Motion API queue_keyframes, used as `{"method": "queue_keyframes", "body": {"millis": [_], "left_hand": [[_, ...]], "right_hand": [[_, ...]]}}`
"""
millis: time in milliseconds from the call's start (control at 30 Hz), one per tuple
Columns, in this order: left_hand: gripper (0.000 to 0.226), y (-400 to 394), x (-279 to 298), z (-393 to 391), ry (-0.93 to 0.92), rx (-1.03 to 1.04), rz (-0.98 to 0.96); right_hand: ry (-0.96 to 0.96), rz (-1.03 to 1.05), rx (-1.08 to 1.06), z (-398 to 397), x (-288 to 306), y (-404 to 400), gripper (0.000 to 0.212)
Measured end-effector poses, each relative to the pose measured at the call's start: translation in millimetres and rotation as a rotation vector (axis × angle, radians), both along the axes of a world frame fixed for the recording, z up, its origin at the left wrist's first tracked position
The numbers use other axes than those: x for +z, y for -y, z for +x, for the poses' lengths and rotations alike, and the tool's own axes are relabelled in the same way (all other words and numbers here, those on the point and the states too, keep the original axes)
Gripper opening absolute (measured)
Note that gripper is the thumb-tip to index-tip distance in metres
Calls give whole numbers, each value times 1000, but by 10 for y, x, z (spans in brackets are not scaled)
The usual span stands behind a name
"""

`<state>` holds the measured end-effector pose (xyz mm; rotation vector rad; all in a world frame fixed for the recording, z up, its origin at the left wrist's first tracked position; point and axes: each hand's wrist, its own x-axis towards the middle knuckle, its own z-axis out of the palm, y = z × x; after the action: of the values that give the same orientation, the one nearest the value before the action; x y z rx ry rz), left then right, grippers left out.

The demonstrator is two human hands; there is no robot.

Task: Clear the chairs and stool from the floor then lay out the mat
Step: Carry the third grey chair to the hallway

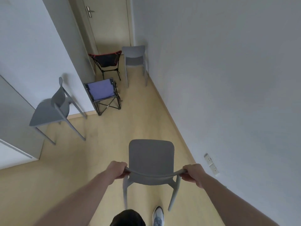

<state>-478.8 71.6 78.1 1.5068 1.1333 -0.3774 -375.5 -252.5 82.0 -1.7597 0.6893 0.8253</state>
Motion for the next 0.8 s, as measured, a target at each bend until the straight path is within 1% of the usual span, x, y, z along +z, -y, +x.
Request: {"method": "queue_keyframes", "body": {"millis": [100, 200, 333, 467, 700, 800], "left_hand": [[15, -63, 60, 220, 17, 57, -43], [15, -149, 101, 453, 26, 122, -33], [16, -329, 90, 825, 47, 169, -55], [15, -597, 77, 1252, 35, 192, -58], [18, -1330, -62, 2226, 0, 216, -75], [16, -1609, -95, 2552, -15, 203, -91]], "right_hand": [[17, 2, 88, 444, 38, -128, 24], [47, -6, 153, 889, 12, -267, 30], [47, -15, 206, 1351, 140, -555, 25], [53, -40, 247, 1829, 130, -856, 22], [26, -98, 264, 2845, 16, -1623, 22], [24, -117, 255, 3172, 10, -1887, 21]]}}
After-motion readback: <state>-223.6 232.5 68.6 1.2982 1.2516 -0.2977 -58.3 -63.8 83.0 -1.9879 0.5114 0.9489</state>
